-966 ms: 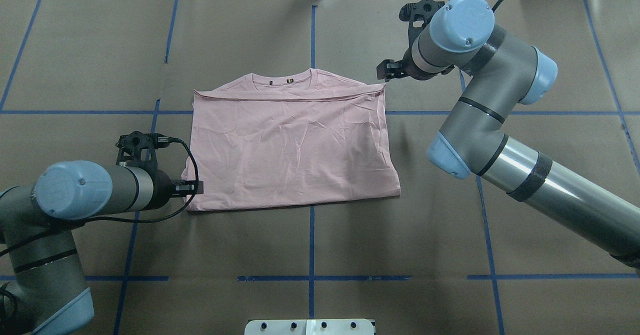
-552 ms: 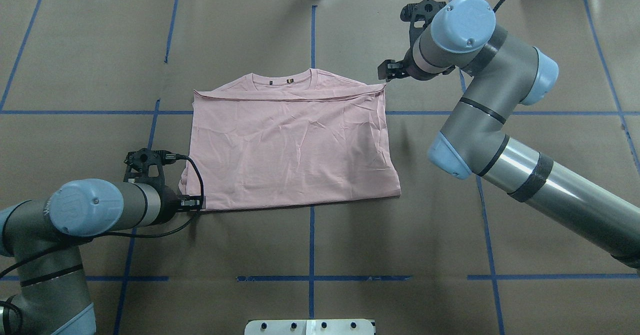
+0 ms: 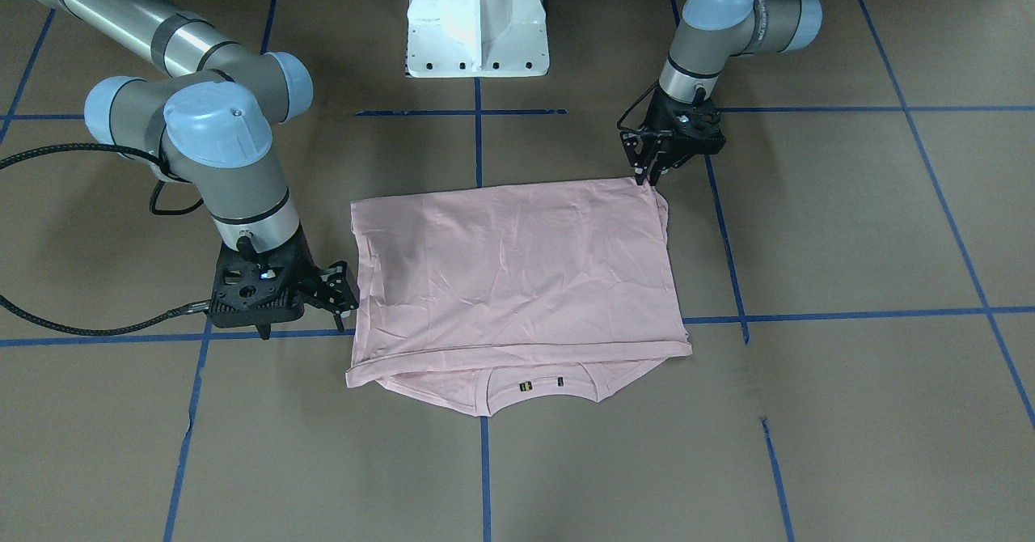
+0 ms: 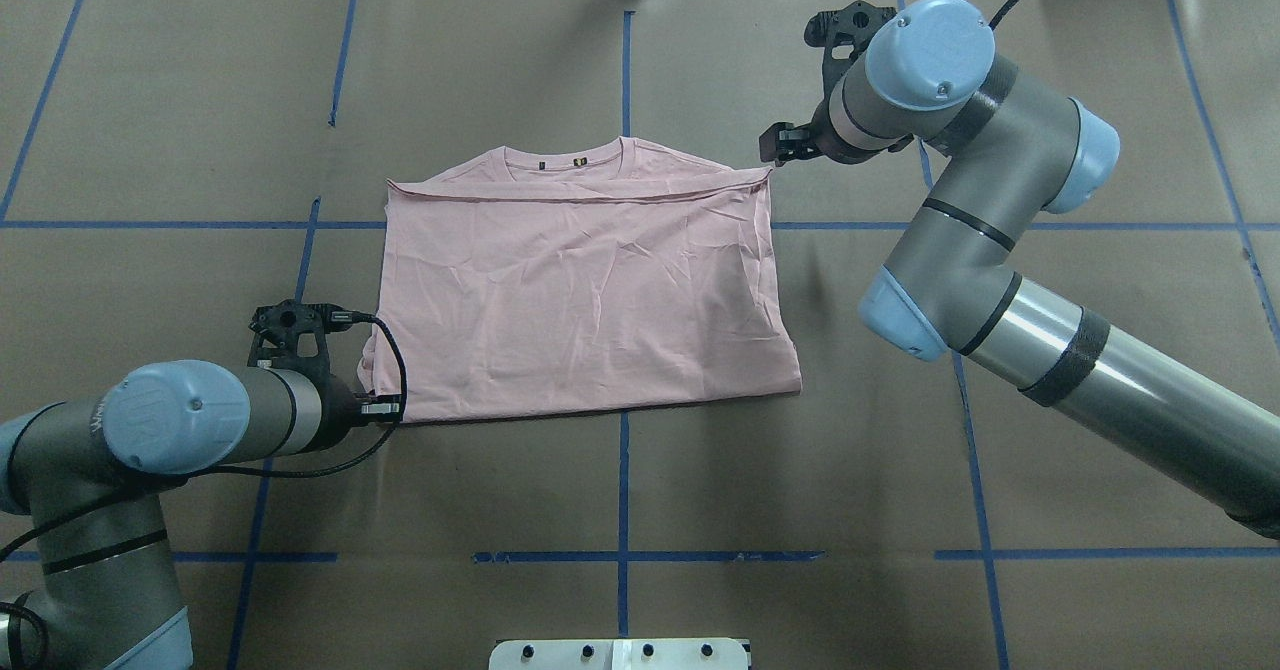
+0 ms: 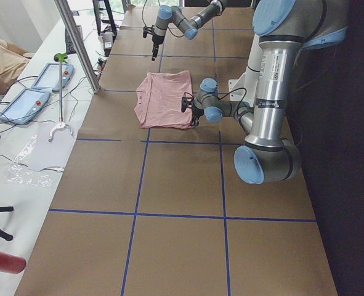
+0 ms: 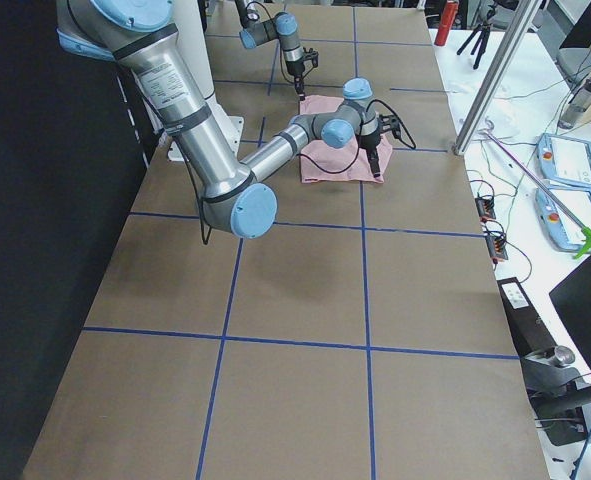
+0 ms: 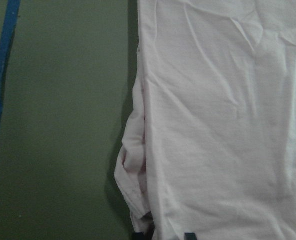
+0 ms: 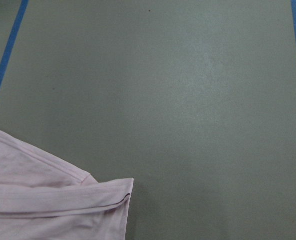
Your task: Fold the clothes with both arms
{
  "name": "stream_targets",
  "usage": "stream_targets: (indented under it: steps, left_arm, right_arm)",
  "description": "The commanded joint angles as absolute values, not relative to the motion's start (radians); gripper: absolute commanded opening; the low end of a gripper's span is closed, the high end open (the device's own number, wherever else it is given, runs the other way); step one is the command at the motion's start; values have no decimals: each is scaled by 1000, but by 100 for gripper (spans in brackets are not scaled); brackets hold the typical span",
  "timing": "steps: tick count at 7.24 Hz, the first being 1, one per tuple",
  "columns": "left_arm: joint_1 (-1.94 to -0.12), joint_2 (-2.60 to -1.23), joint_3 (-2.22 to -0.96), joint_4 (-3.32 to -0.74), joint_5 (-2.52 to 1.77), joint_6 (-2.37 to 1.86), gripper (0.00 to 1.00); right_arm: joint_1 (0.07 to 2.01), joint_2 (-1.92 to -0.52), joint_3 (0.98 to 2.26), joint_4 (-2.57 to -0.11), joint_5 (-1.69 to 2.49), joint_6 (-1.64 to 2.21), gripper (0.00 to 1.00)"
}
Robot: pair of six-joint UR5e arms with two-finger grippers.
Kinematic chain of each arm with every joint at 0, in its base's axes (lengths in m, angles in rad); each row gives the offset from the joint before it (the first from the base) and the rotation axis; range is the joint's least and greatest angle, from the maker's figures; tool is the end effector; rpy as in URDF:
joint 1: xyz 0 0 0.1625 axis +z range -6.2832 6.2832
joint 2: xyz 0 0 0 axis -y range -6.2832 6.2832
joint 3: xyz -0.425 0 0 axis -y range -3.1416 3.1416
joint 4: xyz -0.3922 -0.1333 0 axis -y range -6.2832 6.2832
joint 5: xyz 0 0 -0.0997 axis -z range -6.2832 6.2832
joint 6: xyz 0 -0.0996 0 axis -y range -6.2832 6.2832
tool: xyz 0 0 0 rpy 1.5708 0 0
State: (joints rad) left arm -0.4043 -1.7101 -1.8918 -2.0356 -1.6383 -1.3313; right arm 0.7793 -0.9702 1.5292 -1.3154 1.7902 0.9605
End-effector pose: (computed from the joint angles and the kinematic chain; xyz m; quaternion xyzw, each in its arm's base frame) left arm 0.4556 -0.3326 0.3893 0.1124 0.4326 -0.0586 0.8926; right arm -0.4279 -0.5797 0.2993 0.1748 -0.3668 0.0338 0.9131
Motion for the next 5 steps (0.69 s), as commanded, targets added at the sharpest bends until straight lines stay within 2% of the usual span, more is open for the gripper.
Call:
stream_targets:
  steps: [1,3,5]
  left_arm:
    - [-406,-1706,-1893,-2036,-1638,-1318,0]
    - [-434,-1652,-1898,-2040,-1638,-1194,0]
    - [-584,-1669,-1846,-2042,-1641,-1004,0]
  right_arm:
    - [779,-971,1526,-1315,1790,960,100]
    - [778,-971,1523,-1315,1790,962,100]
    - [778,-973,1520,-1315,1789,962,100]
